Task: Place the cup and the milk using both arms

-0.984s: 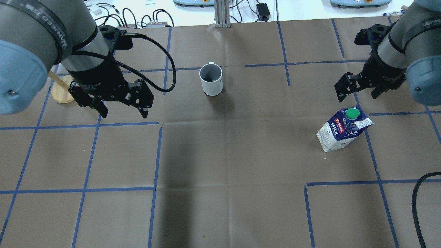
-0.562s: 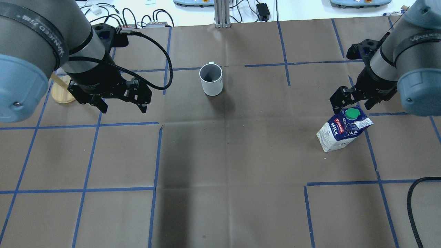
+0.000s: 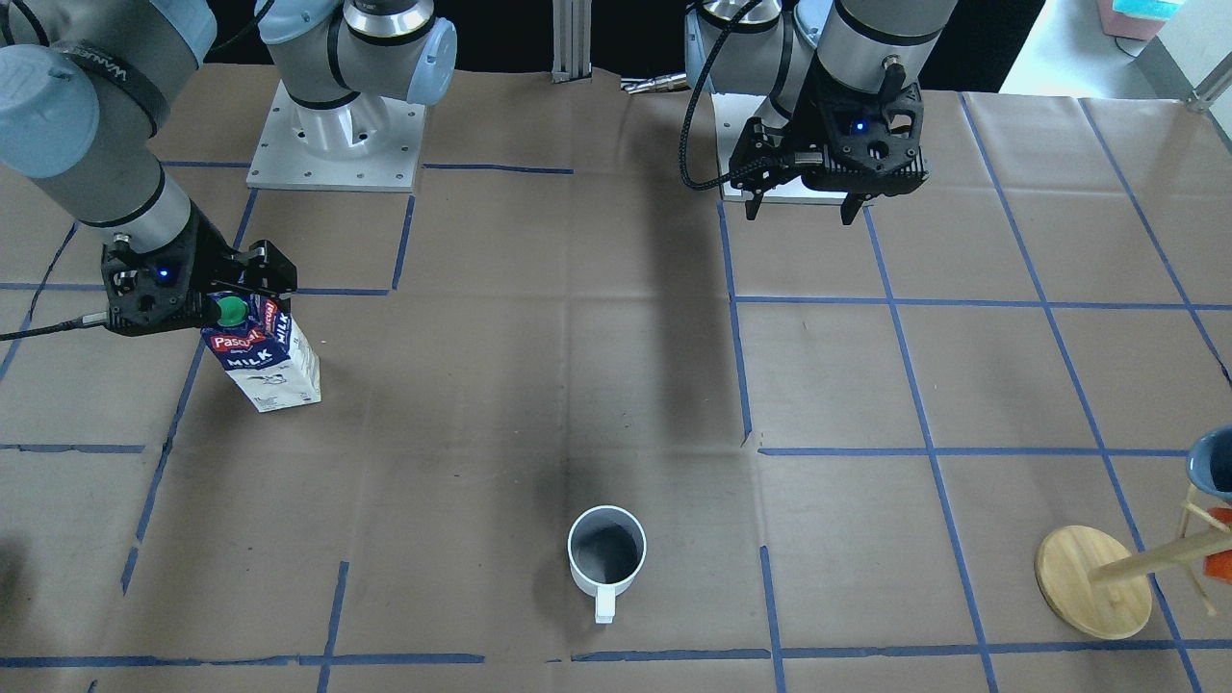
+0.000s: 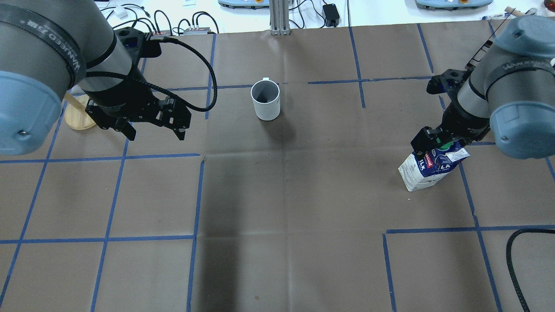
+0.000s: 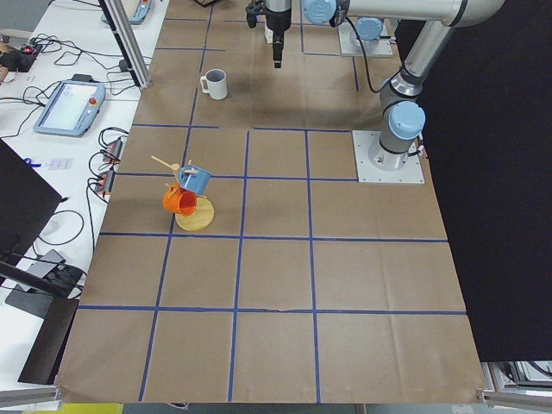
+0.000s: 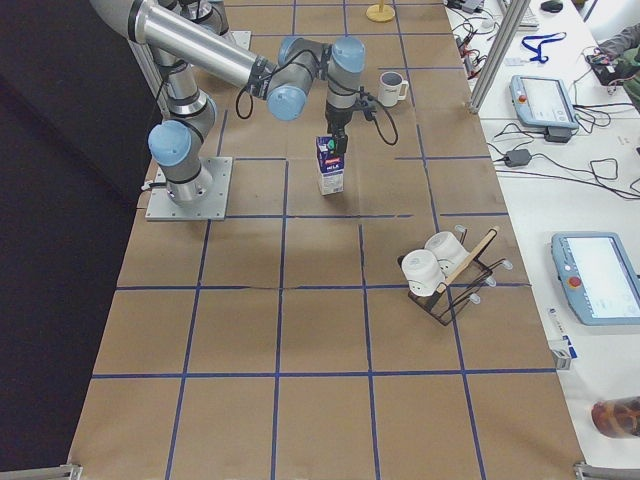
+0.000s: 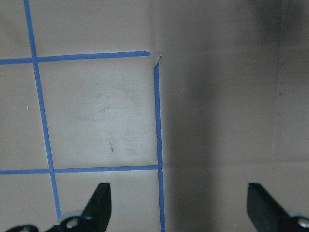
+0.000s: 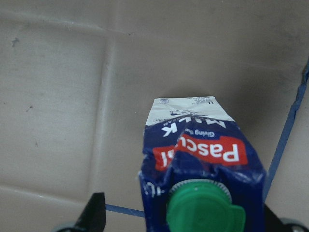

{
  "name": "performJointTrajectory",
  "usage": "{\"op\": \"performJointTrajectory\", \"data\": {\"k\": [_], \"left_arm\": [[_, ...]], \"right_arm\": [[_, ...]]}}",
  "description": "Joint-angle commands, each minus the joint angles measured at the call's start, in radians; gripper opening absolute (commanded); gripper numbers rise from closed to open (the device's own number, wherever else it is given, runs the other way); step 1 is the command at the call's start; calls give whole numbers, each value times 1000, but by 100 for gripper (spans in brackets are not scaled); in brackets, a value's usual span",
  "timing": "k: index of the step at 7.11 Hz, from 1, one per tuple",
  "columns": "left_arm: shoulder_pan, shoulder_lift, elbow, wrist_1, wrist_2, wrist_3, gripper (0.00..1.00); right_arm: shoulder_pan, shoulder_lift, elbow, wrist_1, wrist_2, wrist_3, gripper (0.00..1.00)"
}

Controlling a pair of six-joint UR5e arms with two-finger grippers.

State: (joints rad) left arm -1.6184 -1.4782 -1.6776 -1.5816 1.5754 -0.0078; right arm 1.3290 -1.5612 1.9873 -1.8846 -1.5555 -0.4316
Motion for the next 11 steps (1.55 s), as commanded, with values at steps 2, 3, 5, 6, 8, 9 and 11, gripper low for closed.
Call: {"op": "performJointTrajectory", "data": {"k": [2,3,5,6,8,9,11], "left_arm": [[-3,1,-1,0,0,0,100],[-3,1,-1,0,0,0,99],[-3,-1,-1,0,1,-1,100],[-3,-1,-1,2,1,-1,100],[-3,-1,-1,0,0,0,100],[-3,-1,-1,0,1,0,100],[-3,-1,-1,0,0,0,100]], "right_arm": [[1,-8,13,-37,-47,8,88],[-1,-7,13,-71,-52,8,73],[-1,-10,8,-74,-51,11,51],[1,-10,-2,-73,-52,13,47],[1,-8,-59,-61,-54,14,46],[2,-4,-115,-26,-52,42,46],[6,13,-241,121,-38,128,46]]}}
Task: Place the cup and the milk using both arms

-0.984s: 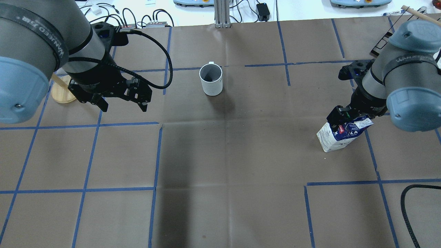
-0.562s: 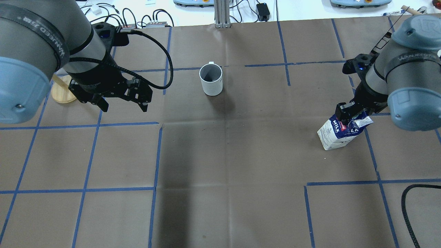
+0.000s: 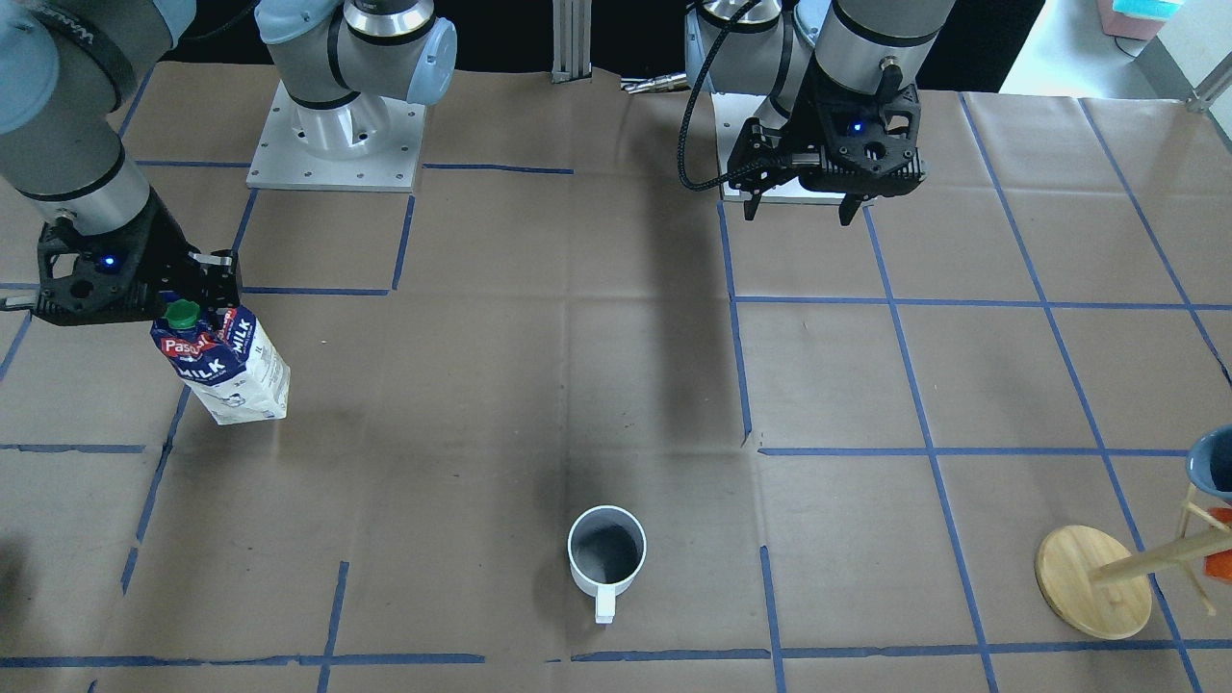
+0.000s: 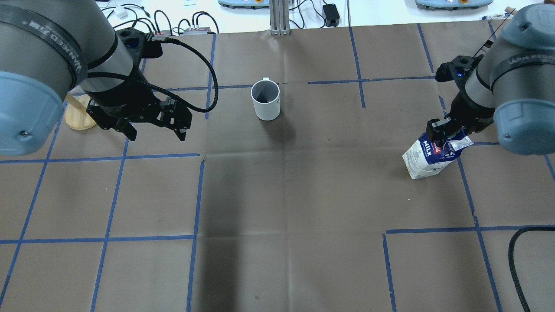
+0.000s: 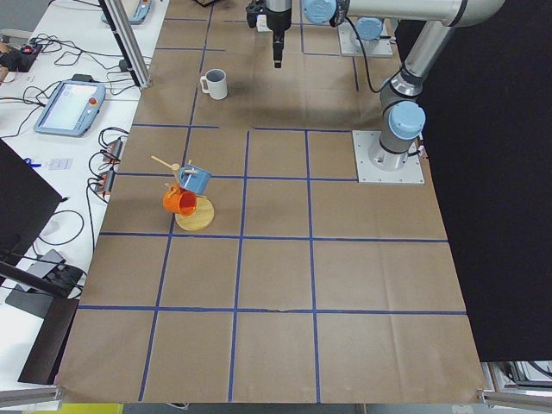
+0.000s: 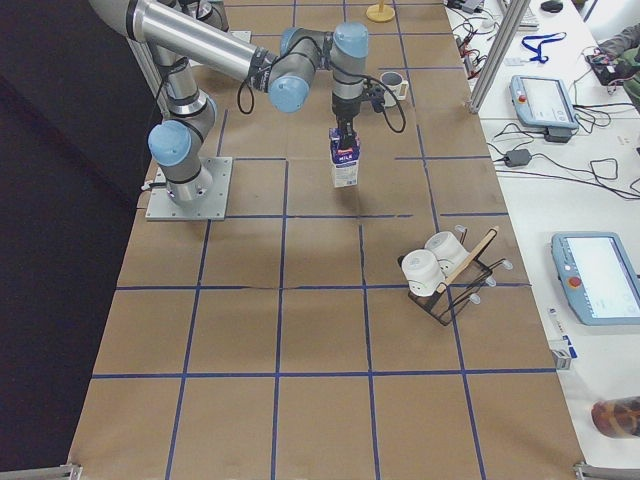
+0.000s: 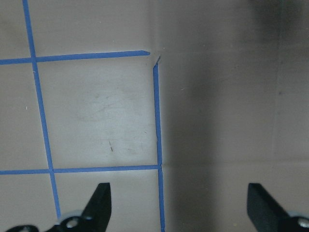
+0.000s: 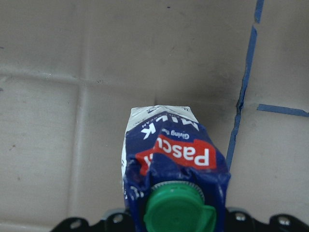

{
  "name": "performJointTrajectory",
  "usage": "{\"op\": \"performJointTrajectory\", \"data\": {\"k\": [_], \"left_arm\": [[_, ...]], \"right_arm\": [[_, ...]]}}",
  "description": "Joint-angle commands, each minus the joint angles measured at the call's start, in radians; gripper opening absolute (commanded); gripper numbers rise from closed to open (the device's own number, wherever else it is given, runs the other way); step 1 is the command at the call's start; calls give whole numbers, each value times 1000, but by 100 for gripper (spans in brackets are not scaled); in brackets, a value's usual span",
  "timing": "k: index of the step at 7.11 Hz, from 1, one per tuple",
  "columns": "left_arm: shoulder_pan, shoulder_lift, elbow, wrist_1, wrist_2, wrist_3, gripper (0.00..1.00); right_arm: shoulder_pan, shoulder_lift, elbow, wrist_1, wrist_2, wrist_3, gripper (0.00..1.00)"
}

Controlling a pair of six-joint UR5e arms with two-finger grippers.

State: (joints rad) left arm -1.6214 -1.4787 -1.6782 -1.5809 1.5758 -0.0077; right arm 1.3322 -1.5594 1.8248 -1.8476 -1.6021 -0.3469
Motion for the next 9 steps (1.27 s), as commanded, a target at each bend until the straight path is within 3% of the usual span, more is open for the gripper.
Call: {"op": "performJointTrajectory", "data": {"k": [1,4,5,7,9], "left_arm": [[2,0,0,-1,1,0,100],[2,0,0,-1,0,0,99],[3,0,0,-1,1,2,100],[3,0,0,-1,1,2,100],[3,0,0,-1,1,2,100]], "right_arm": [[4,30,-134,132,8,58,46],[129,100,-292,215,-1,223,47],[201,160,-391,256,-6,297,46],[296,342,-627,332,-2,420,46],[384,525,-831,337,4,470,46]]}}
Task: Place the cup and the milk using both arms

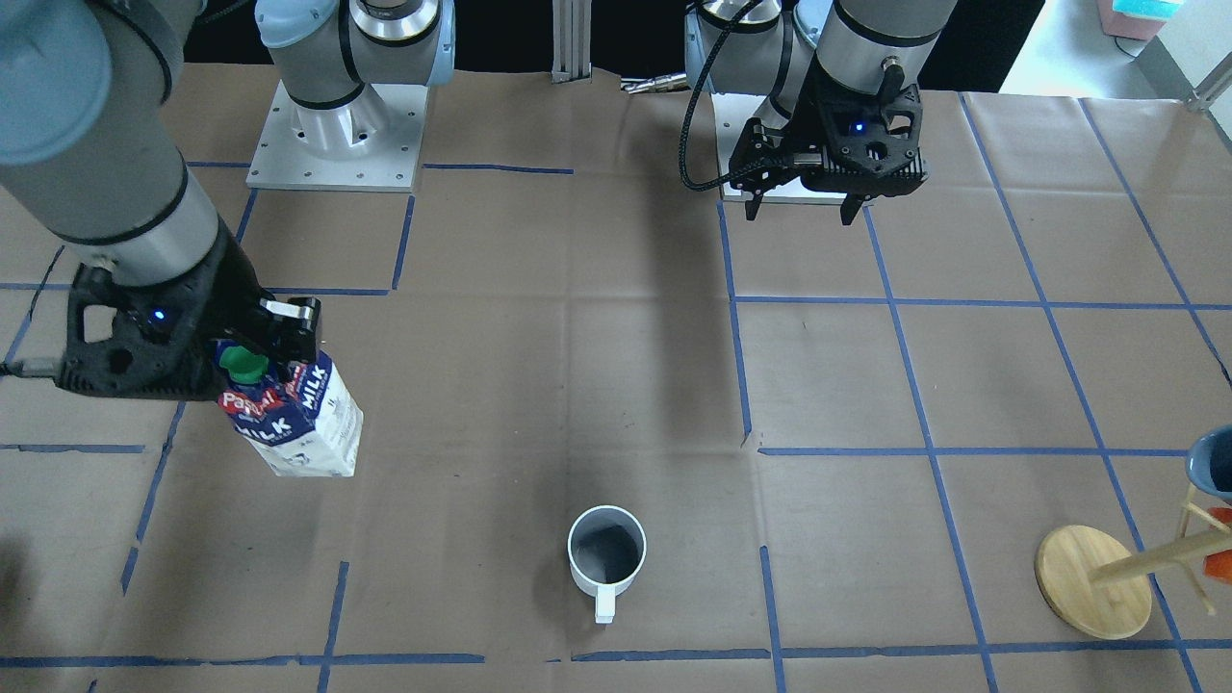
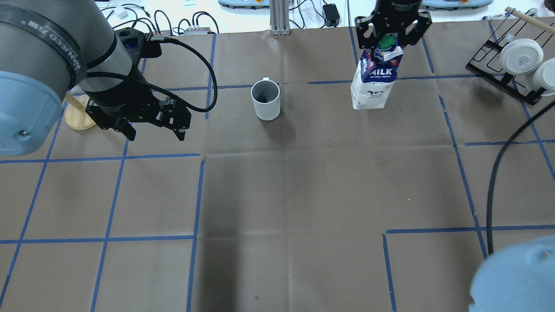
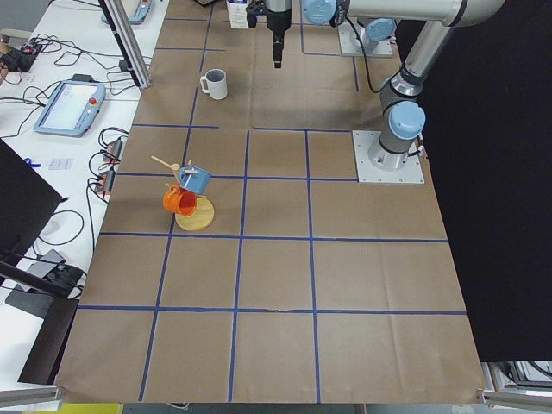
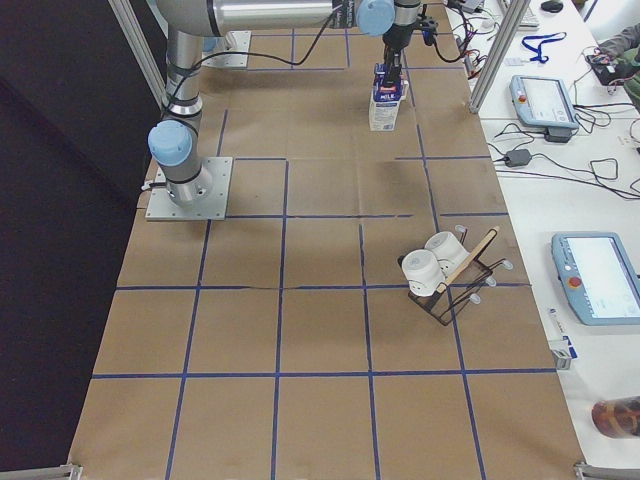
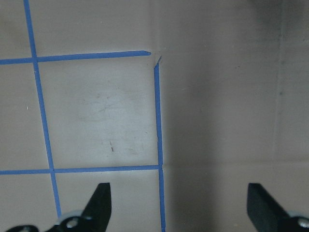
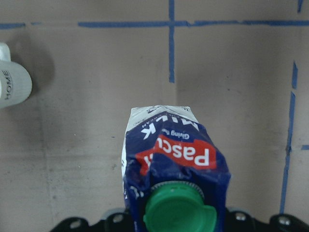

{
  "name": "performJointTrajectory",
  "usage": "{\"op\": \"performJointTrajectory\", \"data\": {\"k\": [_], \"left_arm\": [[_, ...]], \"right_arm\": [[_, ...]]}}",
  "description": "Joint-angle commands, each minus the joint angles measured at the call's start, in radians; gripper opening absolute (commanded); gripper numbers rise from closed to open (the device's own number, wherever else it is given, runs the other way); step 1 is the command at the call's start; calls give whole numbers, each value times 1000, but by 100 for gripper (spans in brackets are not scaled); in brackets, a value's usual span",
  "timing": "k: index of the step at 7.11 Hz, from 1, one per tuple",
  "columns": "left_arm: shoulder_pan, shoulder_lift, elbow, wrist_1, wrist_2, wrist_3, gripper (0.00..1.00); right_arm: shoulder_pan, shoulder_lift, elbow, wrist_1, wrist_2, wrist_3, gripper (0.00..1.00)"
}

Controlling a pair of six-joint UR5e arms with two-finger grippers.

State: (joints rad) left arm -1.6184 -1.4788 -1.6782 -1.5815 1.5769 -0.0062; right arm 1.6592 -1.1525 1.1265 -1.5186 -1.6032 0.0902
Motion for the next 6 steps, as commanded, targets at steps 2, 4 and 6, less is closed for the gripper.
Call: {"op": "performJointTrajectory", "data": {"k": [2,4,6], "left_arm": [[0,2,0,0,0,0,100],[0,2,-1,0,0,0,100],[2,2,0,0,0,2,100]], "right_arm": [[114,239,-261,8,17,110,46],[165,310,-307,-3,16,175,46],[169,341,-307,9,19,175,46]]}}
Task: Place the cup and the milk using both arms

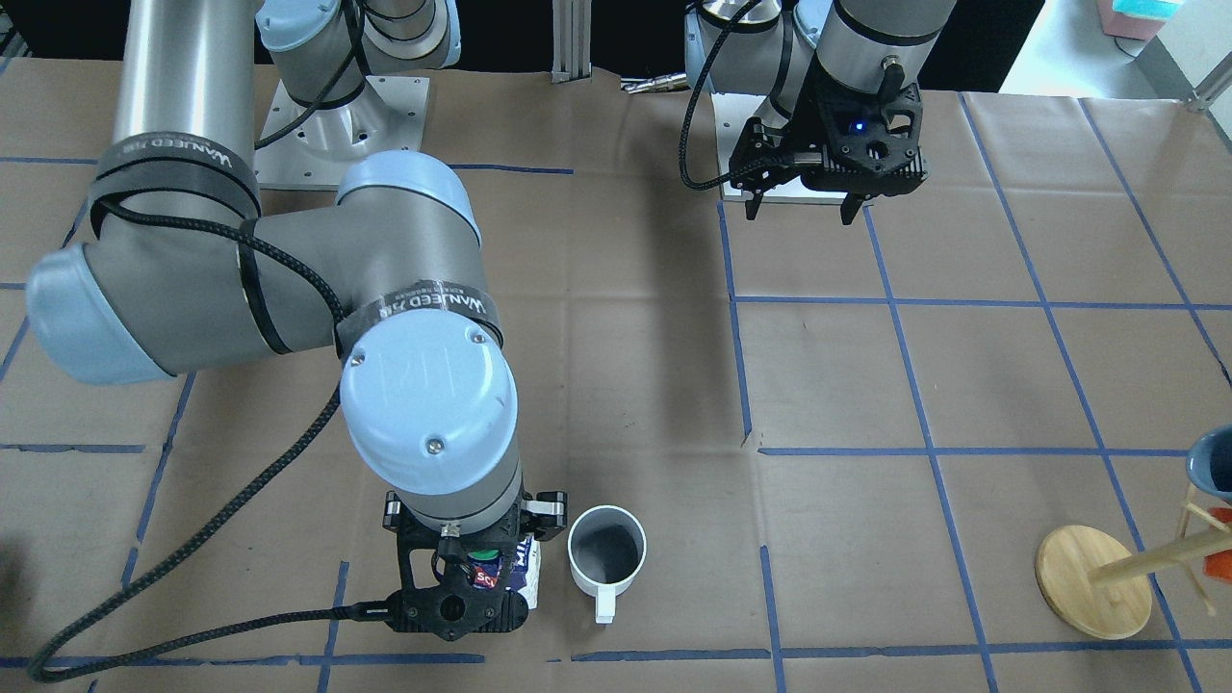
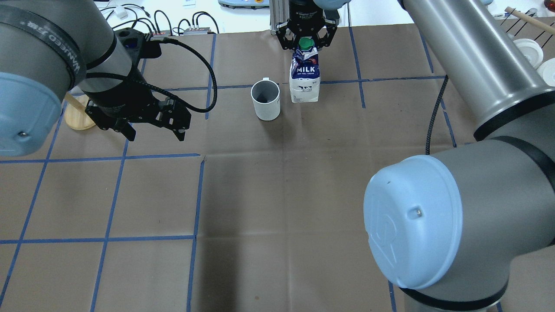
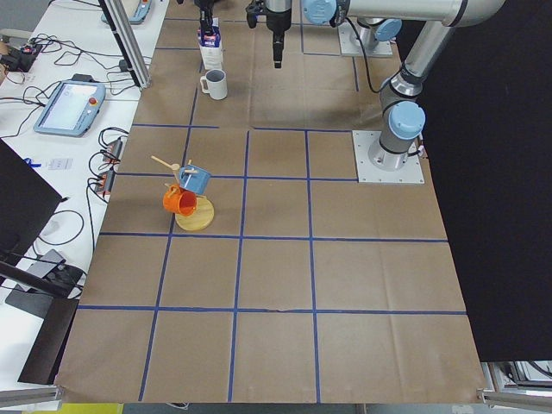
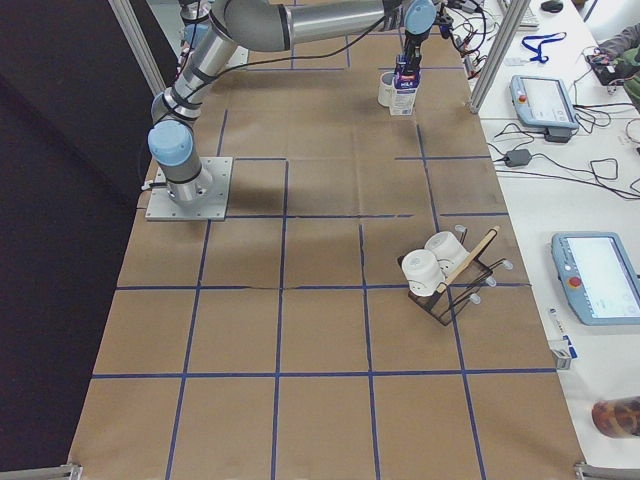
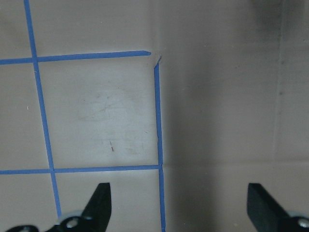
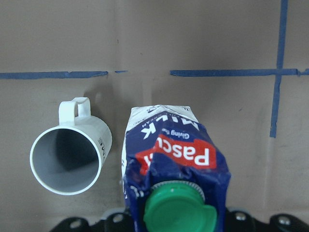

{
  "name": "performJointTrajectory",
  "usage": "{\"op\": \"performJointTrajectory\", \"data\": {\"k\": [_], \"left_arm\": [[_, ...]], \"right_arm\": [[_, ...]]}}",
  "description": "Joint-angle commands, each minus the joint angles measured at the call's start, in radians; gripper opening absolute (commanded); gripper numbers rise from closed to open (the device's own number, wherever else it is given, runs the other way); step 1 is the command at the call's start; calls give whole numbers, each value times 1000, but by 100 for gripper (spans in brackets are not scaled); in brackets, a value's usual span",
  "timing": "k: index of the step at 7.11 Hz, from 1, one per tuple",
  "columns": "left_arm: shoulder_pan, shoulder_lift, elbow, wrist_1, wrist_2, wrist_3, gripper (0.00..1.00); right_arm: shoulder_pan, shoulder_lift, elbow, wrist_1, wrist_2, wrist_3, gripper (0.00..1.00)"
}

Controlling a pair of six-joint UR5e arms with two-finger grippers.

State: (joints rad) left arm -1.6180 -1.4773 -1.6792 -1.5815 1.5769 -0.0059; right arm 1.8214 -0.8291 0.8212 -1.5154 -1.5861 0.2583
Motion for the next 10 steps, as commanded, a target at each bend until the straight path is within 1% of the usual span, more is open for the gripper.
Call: {"op": "performJointTrajectory", "data": {"k": [1,3,4,5,7,9,10], "left_arm": [[1,0,0,0,0,1,100],[1,0,-1,0,0,1,100],[1,0,1,0,0,1,100],[1,0,0,0,0,1,100],[1,0,-1,0,0,1,100],[1,0,-1,0,0,1,100],[1,2,-1,-2,2,1,100]], "right_arm": [[25,39,-2,9,6,9,46],[38,54,-7,-5,17,47,47],[35,57,-7,-6,17,48,58],[29,57,-8,-6,17,47,100],[13,44,-10,-5,14,47,100],[0,4,-8,9,11,36,100],[-13,-46,6,59,9,-34,100]]}}
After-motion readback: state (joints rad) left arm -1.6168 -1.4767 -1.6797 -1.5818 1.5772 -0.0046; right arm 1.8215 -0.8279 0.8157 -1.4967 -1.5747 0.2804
